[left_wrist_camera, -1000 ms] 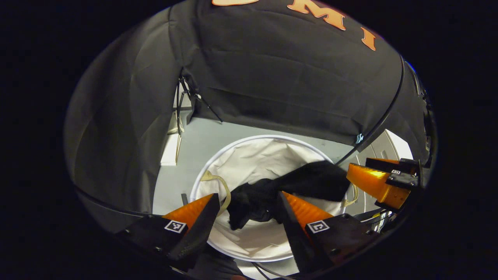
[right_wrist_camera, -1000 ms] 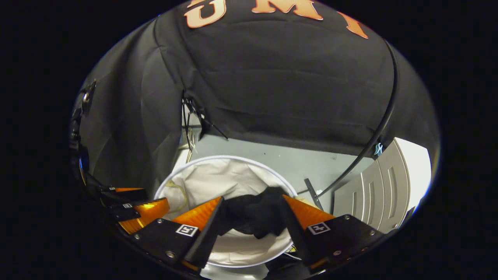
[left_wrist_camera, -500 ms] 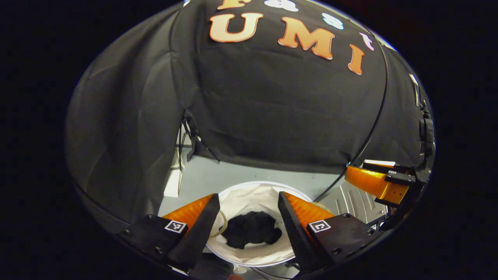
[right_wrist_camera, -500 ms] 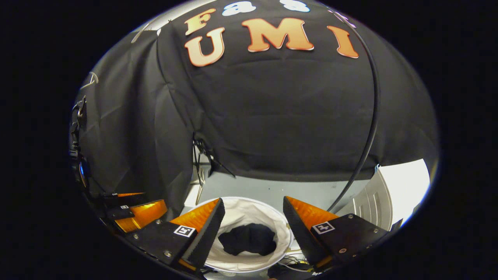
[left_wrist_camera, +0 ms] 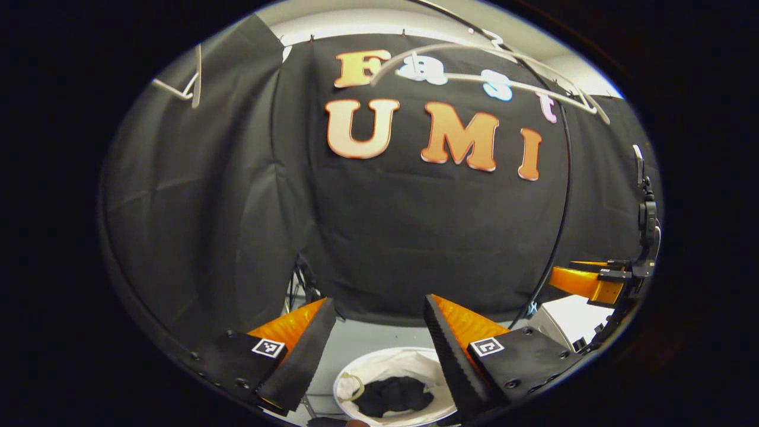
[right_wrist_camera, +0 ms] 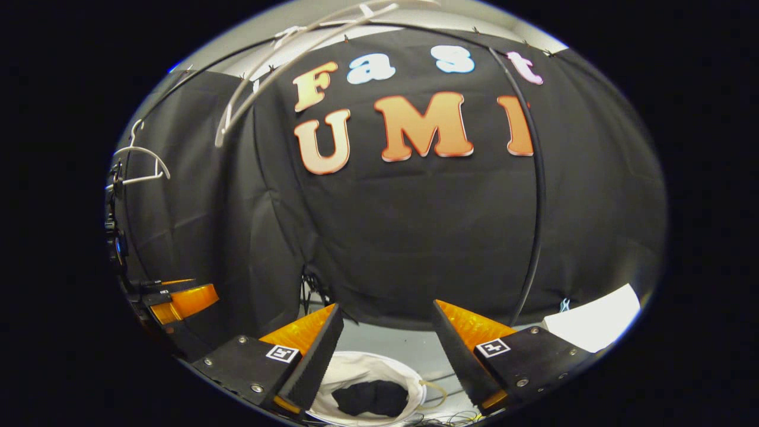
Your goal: Grasp the clothes on the hanger with both hands and then place them into the laundry hamper below.
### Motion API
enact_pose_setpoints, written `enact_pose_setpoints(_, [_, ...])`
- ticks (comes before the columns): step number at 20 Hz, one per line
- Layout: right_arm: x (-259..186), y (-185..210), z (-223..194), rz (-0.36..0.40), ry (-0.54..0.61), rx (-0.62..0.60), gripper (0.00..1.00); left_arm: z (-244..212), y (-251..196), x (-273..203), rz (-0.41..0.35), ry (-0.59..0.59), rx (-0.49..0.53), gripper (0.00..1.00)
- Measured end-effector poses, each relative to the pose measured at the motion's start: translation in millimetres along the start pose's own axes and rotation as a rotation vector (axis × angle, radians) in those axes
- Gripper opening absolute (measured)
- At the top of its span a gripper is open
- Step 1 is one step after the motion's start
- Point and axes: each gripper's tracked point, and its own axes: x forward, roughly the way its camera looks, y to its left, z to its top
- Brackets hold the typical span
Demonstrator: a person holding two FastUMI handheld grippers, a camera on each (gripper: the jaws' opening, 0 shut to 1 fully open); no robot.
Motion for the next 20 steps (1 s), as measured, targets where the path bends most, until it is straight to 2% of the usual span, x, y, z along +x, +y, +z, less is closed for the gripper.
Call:
enact_pose_setpoints(4, [-34,1,67,-0.002,-0.121,-0.03,0.93,65,9,-21,0.033,-0.124,0.017,0.94])
enact_pose_setpoints(7, [-60,2,104,-0.007,-0.182,-0.061,0.93,104,25,-45,0.07,-0.194,0.039,0.94])
enact_pose_setpoints(8, [-68,1,115,-0.015,-0.202,-0.078,0.93,118,29,-53,0.081,-0.217,0.047,0.97])
enact_pose_setpoints(10, [-87,2,142,-0.023,-0.246,-0.096,0.93,144,29,-68,0.084,-0.264,0.056,0.94])
enact_pose_setpoints(11, [-95,4,156,-0.021,-0.267,-0.097,1.0,156,30,-76,0.09,-0.284,0.059,0.99])
enact_pose_setpoints(12, [-105,5,167,-0.025,-0.281,-0.098,0.83,166,30,-82,0.093,-0.298,0.06,0.97])
enact_pose_setpoints(13, [-112,3,178,-0.035,-0.298,-0.104,1.0,175,29,-87,0.092,-0.31,0.064,0.94])
enact_pose_setpoints(16, [-126,-5,201,-0.068,-0.322,-0.144,1.0,201,27,-103,0.085,-0.344,0.076,0.94])
enact_pose_setpoints(20, [-133,-5,216,-0.066,-0.317,-0.14,1.0,226,34,-119,0.103,-0.385,0.084,0.94])
